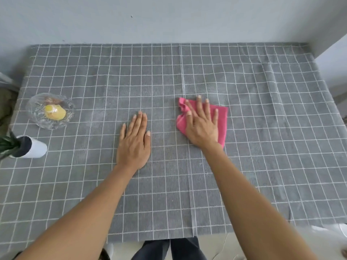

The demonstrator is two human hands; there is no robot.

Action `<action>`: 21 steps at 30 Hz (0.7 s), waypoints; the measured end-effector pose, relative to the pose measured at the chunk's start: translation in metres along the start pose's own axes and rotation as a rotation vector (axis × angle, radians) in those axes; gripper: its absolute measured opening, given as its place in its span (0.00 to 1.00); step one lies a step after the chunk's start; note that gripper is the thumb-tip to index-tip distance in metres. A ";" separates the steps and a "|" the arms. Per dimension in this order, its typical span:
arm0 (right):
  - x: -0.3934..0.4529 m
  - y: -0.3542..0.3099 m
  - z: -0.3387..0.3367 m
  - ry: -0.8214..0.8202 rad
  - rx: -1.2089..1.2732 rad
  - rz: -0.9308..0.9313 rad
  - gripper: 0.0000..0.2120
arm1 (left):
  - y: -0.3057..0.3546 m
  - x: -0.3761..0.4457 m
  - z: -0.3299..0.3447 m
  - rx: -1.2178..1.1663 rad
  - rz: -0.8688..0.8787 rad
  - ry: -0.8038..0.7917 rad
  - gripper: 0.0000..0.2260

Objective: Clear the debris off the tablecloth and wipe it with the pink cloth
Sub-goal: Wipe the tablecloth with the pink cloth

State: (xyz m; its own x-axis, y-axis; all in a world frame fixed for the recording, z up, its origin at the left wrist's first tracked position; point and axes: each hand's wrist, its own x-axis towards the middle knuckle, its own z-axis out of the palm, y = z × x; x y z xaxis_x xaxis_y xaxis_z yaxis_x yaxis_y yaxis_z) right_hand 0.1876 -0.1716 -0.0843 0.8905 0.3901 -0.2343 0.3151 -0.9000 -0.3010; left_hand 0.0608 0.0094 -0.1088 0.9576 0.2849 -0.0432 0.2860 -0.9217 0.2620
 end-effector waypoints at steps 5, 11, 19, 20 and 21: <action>0.002 0.042 -0.011 0.061 0.040 0.193 0.24 | 0.000 0.000 0.000 -0.013 -0.001 0.003 0.24; -0.004 0.008 -0.003 0.033 0.056 0.104 0.24 | 0.000 0.001 0.000 0.000 -0.007 0.006 0.25; -0.007 -0.003 0.005 -0.008 0.011 -0.083 0.23 | 0.001 0.001 -0.001 0.001 -0.009 0.003 0.25; -0.004 0.009 0.001 0.009 -0.003 -0.040 0.24 | 0.001 0.000 -0.001 0.000 -0.008 0.002 0.25; -0.002 0.021 -0.003 0.029 -0.002 0.027 0.24 | 0.001 0.000 -0.001 -0.002 -0.007 0.000 0.25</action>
State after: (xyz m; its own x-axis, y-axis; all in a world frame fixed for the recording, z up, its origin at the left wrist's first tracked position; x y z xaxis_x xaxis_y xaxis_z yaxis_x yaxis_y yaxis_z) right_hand 0.1934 -0.1915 -0.0876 0.9078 0.3603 -0.2148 0.2920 -0.9104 -0.2930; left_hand 0.0614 0.0085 -0.1073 0.9555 0.2915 -0.0452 0.2929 -0.9191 0.2635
